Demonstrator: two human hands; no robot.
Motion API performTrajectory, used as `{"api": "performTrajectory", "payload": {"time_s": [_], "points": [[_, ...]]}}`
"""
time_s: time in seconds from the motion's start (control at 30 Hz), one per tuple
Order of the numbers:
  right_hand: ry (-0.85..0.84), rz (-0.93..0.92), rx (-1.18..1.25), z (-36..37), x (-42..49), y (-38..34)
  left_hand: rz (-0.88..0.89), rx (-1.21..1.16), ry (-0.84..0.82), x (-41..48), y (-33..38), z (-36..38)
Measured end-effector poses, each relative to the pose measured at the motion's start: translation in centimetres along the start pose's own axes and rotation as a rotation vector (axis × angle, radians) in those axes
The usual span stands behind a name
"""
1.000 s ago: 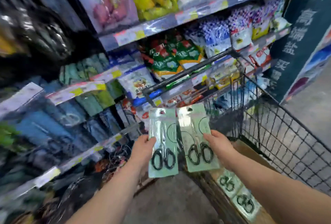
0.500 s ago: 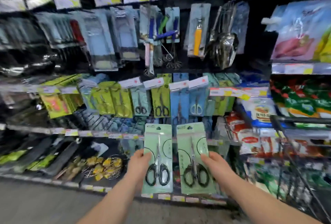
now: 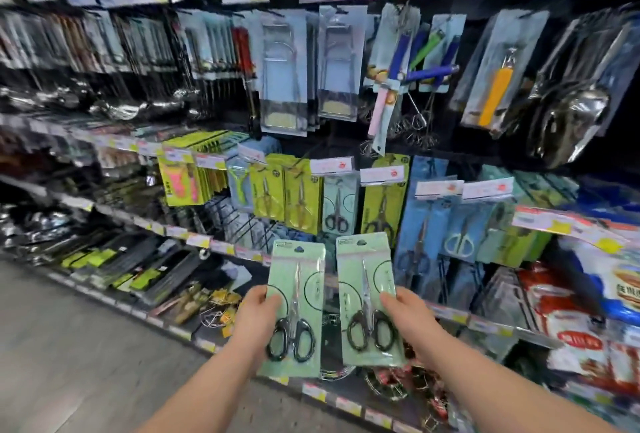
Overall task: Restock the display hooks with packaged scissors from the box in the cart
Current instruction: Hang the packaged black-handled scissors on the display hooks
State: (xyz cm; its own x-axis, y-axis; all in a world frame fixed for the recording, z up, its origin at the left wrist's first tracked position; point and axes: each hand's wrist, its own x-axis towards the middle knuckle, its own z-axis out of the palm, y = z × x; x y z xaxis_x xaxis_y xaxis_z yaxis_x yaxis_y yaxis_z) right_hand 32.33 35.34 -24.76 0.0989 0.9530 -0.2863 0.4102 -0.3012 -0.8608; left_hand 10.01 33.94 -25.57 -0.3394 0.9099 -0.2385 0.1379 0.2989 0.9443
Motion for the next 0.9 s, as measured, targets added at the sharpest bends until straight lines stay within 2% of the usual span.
{"api": "performTrajectory", "payload": {"time_s": [0.47,0.73,0.9], "points": [[-0.096,0.022,0.004,3.2,17.5,-6.4,0.0,0.045,0.048,14.7,6.2,2.6],[-0.11,0.051,0.029,4.2,22.5,-6.4,-0.066,0.103,0.023,19.6,6.2,3.8],[-0.079,0.08,0.075,4.8,24.1,-6.2,-0.026,0.08,-0.033,22.0,6.6,3.8]]}}
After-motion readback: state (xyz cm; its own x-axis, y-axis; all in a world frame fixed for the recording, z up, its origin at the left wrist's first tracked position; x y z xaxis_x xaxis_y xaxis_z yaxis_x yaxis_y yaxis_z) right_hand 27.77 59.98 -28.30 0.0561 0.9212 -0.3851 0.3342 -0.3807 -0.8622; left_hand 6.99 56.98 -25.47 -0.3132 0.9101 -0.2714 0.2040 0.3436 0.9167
